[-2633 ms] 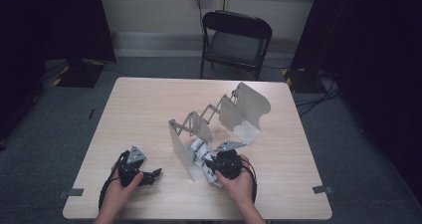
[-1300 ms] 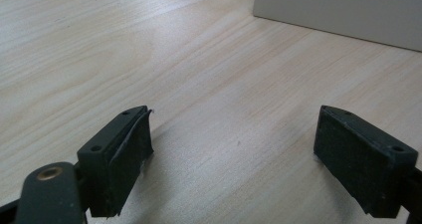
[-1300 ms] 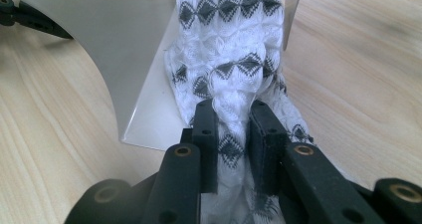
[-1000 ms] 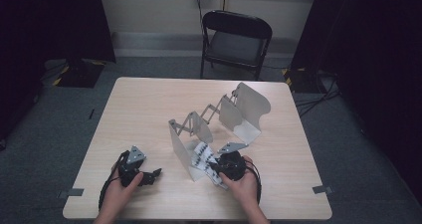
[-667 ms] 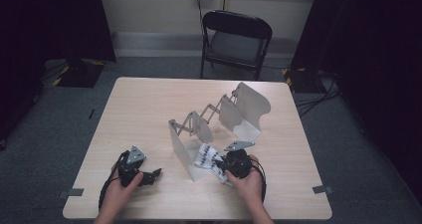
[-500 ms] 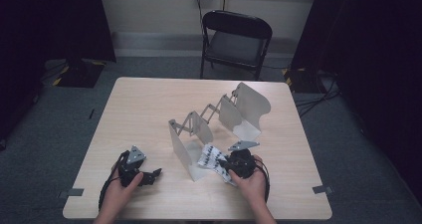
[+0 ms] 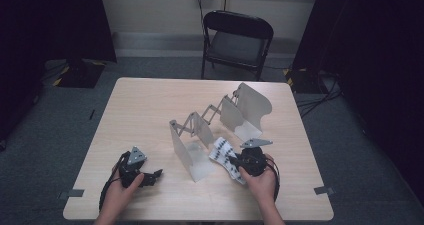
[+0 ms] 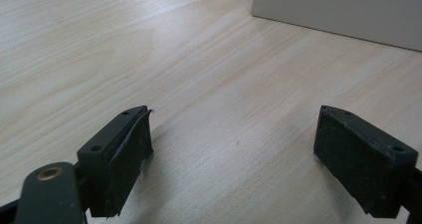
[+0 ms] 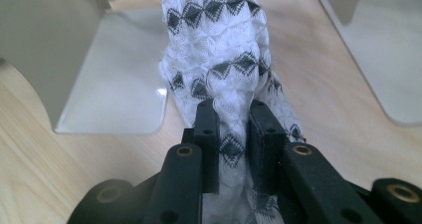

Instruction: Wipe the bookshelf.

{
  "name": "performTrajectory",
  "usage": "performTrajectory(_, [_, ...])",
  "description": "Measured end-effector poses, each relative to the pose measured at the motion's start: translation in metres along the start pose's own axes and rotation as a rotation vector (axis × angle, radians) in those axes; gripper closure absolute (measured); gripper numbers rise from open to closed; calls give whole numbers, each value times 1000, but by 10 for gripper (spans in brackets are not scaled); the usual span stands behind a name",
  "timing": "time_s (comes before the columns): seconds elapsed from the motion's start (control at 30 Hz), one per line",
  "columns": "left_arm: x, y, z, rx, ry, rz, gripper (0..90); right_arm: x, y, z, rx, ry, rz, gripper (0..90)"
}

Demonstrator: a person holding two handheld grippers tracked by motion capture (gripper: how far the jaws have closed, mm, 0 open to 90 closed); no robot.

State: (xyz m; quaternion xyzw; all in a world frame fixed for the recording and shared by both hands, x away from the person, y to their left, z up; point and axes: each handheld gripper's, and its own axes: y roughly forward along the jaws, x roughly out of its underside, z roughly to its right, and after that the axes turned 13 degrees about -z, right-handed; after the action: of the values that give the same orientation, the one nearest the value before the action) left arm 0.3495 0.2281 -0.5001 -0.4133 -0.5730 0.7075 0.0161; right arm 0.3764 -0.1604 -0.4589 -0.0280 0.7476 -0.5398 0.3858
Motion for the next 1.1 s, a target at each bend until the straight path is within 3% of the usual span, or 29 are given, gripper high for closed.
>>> performTrajectory(0.27, [0, 0, 0, -1, 0, 3, 147, -30, -15, -10, 7, -73, 39, 774])
performTrajectory(0.63, [0, 0, 0, -1, -1, 3, 147, -59, -25, -10, -13, -103, 69, 774])
performTrajectory(0.83, [0, 0, 0, -2, -1, 3, 147, -66, -23, -15, -36, -130, 79, 773])
performTrajectory(1.1, [0, 0, 0, -3, -3, 3, 147, -59, -2, -21, -56, -155, 29, 774])
